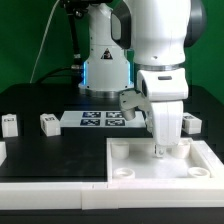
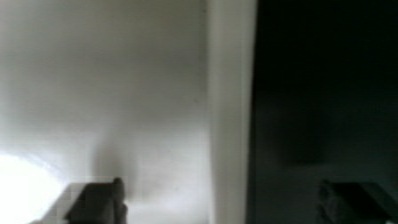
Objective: Assemble one leg
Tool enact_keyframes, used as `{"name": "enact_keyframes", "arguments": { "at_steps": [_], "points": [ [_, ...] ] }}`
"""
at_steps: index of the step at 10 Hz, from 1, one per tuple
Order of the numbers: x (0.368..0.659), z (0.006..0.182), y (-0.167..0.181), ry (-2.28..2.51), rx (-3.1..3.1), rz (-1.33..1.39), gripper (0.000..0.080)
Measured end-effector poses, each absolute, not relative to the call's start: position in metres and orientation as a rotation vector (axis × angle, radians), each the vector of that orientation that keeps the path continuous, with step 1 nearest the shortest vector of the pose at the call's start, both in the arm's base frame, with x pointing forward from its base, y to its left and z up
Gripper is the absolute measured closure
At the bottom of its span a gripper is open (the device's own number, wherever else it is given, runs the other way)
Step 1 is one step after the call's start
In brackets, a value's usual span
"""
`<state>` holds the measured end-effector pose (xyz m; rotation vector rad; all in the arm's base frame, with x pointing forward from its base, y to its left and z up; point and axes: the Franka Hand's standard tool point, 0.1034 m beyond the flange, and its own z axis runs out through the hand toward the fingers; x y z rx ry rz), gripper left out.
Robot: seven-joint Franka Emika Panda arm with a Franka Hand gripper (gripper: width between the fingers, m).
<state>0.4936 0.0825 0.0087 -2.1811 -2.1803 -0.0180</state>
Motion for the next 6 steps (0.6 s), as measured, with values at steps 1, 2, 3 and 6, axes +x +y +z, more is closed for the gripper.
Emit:
{"name": "enact_keyframes", "arguments": {
  "at_steps": [1,2,3,6],
  "points": [
    [0.494,0.009,0.082,-2.180,-2.181,-0.018,0.0180],
    [0.494,0.009,0.082,-2.180,-2.182,-0.018,0.0180],
    [0.494,0.009,0.082,-2.180,-2.182,-0.018,0.0156],
    [0.495,0.022,0.086,-2.145,-2.238,-0.033,0.0150]
  ]
}}
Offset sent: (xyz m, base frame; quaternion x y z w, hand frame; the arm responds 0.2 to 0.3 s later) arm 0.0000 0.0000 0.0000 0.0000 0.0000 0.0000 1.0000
